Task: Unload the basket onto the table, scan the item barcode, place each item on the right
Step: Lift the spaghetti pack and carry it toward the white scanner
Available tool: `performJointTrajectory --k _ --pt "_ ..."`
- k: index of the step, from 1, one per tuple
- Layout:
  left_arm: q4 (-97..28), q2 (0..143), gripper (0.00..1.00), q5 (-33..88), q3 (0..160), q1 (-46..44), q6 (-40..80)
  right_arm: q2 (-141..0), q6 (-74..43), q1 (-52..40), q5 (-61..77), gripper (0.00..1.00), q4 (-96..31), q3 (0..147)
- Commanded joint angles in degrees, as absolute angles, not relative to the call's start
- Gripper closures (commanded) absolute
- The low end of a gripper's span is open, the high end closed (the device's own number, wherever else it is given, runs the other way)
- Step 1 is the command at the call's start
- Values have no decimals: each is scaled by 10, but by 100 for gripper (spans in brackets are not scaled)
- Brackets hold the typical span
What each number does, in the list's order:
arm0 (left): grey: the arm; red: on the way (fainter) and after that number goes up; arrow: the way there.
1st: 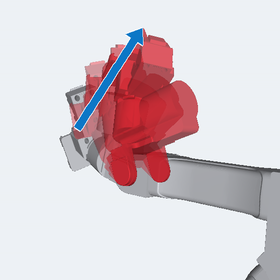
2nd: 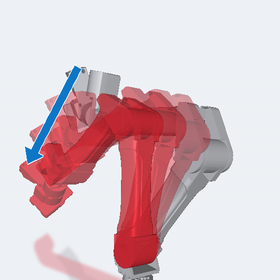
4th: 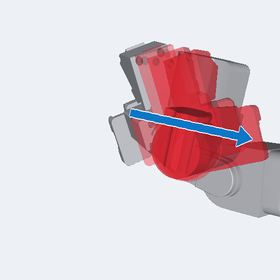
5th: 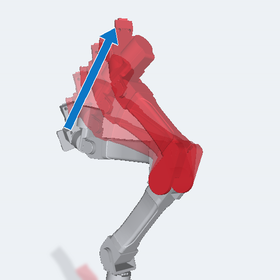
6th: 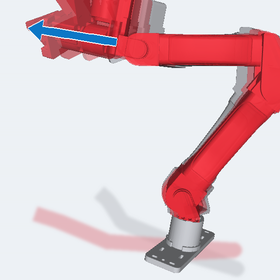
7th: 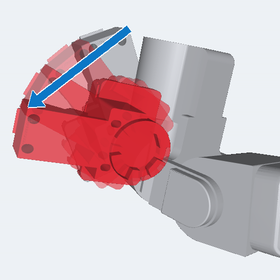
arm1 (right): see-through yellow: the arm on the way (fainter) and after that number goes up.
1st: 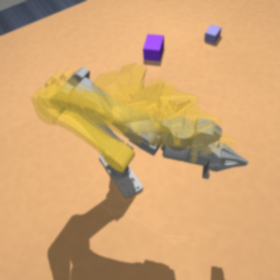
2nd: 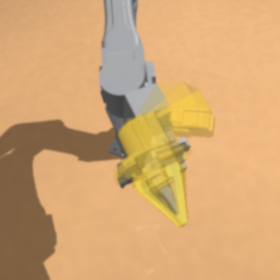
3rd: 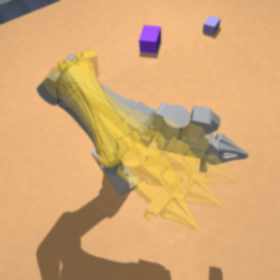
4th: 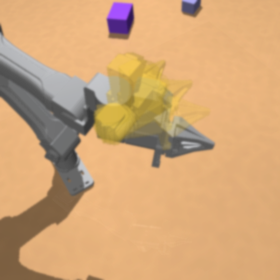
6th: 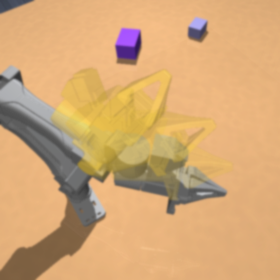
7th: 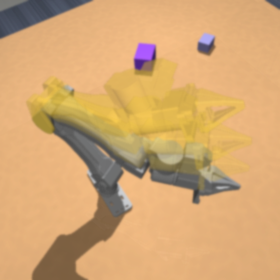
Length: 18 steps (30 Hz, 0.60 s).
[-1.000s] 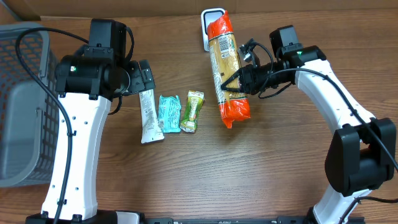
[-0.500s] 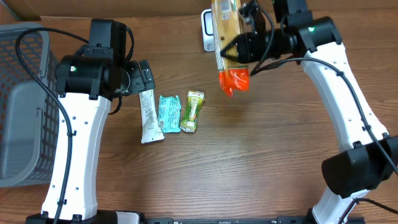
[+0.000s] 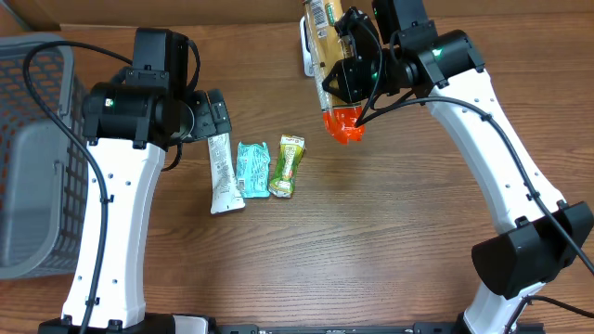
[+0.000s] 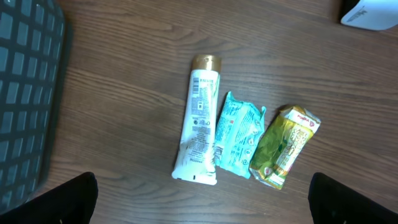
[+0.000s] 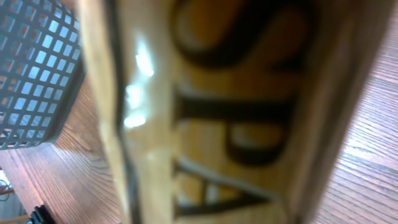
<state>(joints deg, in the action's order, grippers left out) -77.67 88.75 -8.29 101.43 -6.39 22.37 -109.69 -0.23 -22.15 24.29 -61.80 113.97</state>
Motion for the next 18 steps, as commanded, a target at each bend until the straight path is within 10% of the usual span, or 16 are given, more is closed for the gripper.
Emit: performJointTrajectory --k 1,18 --pt "-773 892 0 -70 1020 -64 229 -1074 16 -221 251 96 -604 1156" --pt "-788 892 0 42 1021 127 0 -1074 18 -221 149 96 -621 1155"
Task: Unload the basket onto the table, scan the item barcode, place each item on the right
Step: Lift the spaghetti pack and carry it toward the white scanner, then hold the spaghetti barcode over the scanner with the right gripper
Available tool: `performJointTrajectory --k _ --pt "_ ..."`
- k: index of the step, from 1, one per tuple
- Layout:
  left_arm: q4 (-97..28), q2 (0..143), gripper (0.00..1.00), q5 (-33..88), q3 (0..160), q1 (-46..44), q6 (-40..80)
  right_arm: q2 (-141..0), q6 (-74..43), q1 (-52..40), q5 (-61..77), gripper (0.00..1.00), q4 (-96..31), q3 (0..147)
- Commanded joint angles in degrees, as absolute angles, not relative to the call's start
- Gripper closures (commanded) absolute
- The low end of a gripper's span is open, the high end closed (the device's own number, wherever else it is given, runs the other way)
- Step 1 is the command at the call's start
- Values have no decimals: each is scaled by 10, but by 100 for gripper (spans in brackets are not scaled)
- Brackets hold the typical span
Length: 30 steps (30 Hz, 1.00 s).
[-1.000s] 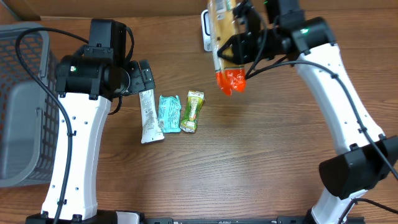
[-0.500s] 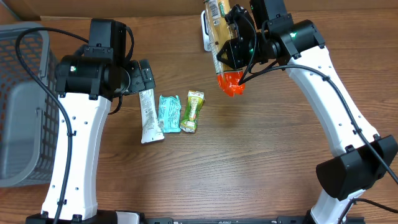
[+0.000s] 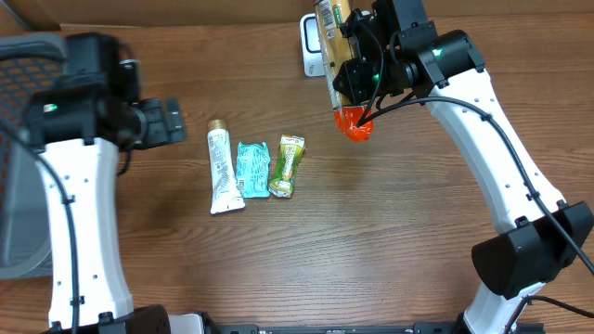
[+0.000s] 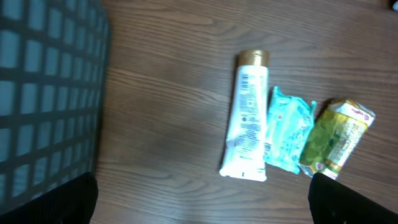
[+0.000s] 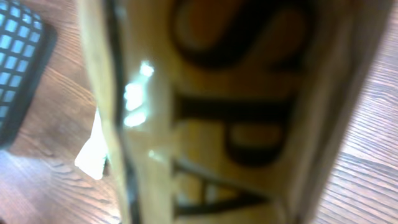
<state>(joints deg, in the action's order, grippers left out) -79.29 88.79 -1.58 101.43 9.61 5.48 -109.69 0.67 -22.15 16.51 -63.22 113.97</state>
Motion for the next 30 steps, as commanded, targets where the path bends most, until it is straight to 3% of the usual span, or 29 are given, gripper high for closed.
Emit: performJointTrajectory --k 1,14,23,30 --pt "-786 892 0 48 1021 138 0 -1074 18 -221 147 96 -621 1155" --pt "-772 892 0 161 1020 168 -96 -1075 18 -223 89 96 -618 1155" --pt "-762 892 0 129 1020 168 -96 -1117 51 -269 -172 96 -548 1155" --pt "-762 892 0 129 1020 168 -97 -1209 215 -312 -441 96 -352 1155"
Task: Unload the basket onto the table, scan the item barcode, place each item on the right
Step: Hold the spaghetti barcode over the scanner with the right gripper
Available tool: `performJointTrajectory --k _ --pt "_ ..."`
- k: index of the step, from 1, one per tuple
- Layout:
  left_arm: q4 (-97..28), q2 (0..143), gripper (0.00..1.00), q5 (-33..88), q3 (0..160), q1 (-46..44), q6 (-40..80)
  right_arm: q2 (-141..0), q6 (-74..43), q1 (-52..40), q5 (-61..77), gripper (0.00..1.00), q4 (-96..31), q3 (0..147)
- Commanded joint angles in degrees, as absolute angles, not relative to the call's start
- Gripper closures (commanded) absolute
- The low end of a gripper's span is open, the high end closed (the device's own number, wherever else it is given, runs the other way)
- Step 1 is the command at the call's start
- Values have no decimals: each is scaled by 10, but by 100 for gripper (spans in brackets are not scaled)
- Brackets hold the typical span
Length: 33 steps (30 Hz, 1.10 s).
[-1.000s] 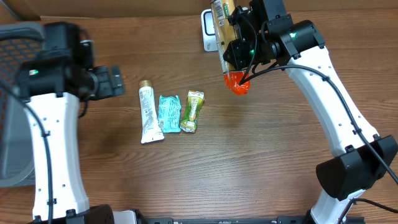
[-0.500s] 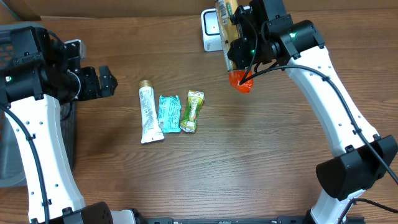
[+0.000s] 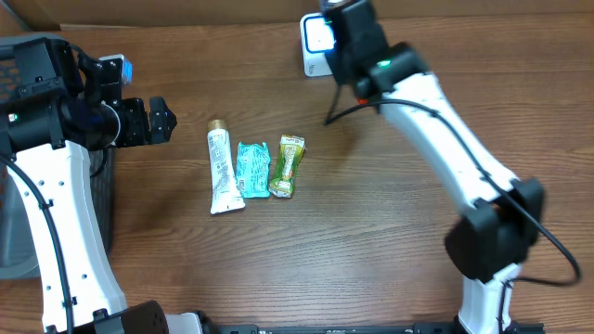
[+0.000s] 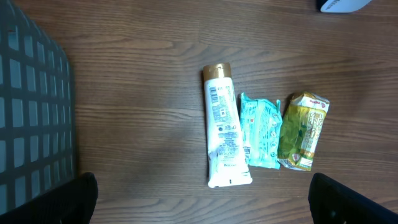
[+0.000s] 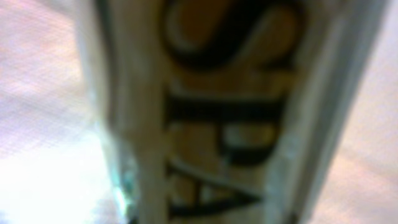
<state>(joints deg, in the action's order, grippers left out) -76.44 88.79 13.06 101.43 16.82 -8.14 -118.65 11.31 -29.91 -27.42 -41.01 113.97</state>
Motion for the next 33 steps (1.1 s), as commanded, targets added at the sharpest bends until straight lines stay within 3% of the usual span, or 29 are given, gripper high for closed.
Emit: performJointTrajectory --k 1,21,33 --pt "-762 893 1 129 1020 168 -96 -1222 240 -312 -455 96 -325 1155" --pt "-762 893 1 129 1020 168 -97 -1378 510 -253 -519 96 -99 1155" --pt "-762 893 1 129 1020 168 -96 -1379 513 -268 -531 96 -88 1155"
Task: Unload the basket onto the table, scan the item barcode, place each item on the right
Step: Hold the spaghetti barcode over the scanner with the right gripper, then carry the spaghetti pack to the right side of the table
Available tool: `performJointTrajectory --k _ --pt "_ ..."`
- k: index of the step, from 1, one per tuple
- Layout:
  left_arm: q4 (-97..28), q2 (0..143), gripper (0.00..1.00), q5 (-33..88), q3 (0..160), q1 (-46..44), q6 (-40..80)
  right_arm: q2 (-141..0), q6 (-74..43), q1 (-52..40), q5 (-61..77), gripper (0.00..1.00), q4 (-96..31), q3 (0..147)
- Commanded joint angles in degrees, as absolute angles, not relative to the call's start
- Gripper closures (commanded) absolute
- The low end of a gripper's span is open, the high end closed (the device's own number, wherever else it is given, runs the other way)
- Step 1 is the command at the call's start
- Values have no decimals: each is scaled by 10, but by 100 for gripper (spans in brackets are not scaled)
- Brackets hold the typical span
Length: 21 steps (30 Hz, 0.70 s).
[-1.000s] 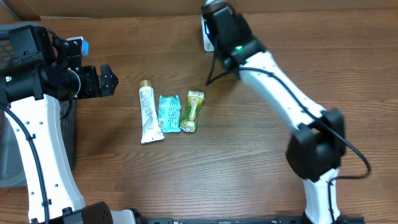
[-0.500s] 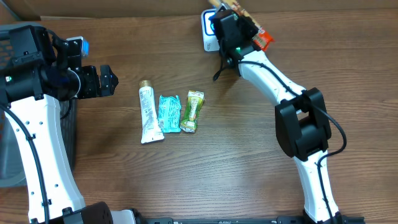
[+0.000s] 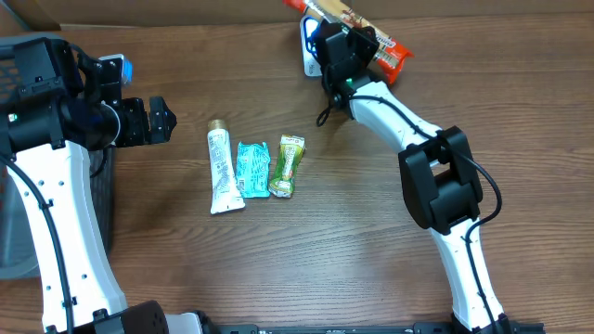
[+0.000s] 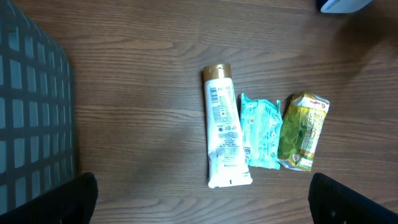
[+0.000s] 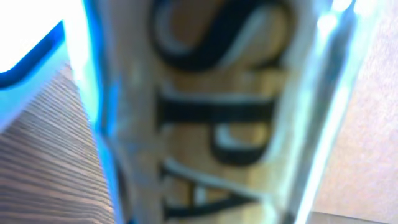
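Observation:
My right gripper (image 3: 345,48) is shut on a long tan packet (image 3: 357,26) with a red end, held slanted at the table's far edge. The packet is right over the white scanner (image 3: 309,39), which glows blue. In the right wrist view the packet (image 5: 217,112) fills the frame with dark letters, and blue light runs along its left side. My fingers are hidden there. The left gripper (image 3: 153,119) hangs open at the left, away from everything; its fingertips (image 4: 81,199) sit at the lower corners of its wrist view.
A white tube (image 3: 219,170), a teal packet (image 3: 251,169) and a green packet (image 3: 287,165) lie side by side mid-table. They also show as tube (image 4: 224,130), teal packet (image 4: 261,130) and green packet (image 4: 303,130). A grey mesh basket (image 4: 31,106) stands at the left edge.
The packet now shows slanted over the scanner with its red end to the right, and blue light falls on it. The right arm has changed pose. The left arm has not moved.
My right gripper first held the packet to the right of the scanner while the left gripper hung open over the tube. The left arm then stood further left by the basket. The right gripper had then reached the scanner, and now holds the packet in its blue light.

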<state>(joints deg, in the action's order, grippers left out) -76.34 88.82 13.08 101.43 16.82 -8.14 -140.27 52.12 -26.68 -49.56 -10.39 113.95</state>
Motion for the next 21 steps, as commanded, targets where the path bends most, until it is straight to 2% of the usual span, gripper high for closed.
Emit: performJointTrajectory --k 1,21 --pt "-762 893 0 129 1020 168 -97 -1379 513 -268 -531 96 -92 1155" --pt "-762 893 0 129 1020 168 -96 -1384 511 -266 -561 96 -74 1155"
